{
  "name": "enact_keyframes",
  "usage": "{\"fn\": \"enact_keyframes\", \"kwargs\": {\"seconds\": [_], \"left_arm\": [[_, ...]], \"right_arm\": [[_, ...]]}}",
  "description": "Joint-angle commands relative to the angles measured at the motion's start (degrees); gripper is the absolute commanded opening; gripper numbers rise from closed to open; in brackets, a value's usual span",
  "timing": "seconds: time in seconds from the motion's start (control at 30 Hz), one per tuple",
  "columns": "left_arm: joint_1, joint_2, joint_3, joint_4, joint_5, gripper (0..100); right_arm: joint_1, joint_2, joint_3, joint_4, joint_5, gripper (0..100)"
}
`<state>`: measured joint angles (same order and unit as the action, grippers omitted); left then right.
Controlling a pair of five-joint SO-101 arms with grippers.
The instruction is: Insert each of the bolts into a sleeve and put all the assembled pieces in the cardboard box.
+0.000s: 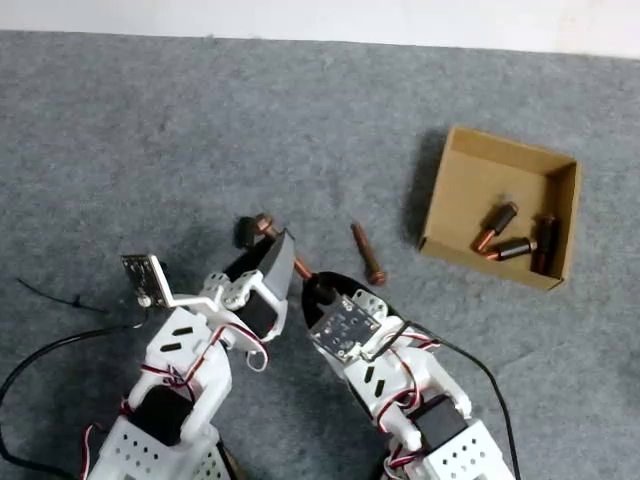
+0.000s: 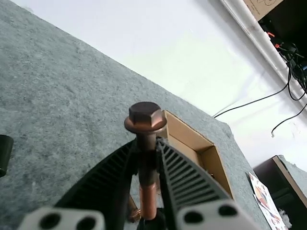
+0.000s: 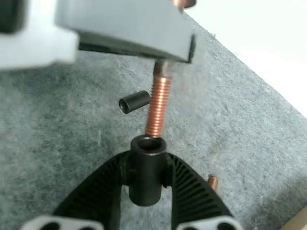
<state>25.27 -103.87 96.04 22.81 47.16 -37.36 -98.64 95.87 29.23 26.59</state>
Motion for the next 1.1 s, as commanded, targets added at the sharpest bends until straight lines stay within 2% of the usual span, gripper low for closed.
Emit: {"fn": "enact_keyframes", "kwargs": {"seconds": [0.0, 0.17, 0.23, 0.43, 1.07], "left_arm": [[3.2, -0.9, 0.8, 2.0, -0.1, 1], [3.4, -0.9, 0.8, 2.2, -0.4, 1], [3.7, -0.9, 0.8, 3.3, -2.8, 1], [9.3, -0.9, 0.8, 7.6, -7.6, 1], [9.9, -0.9, 0.9, 9.8, -7.7, 1]], "right_arm": [[0.4, -0.3, 7.6, -2.2, 0.4, 0.5], [0.4, -0.3, 7.6, -2.2, 0.4, 0.5], [0.5, -0.3, 7.6, -2.2, 0.4, 0.5], [1.0, -0.3, 7.6, -2.2, 0.4, 0.5], [2.0, -0.3, 7.6, -2.3, 0.4, 0.5]]}}
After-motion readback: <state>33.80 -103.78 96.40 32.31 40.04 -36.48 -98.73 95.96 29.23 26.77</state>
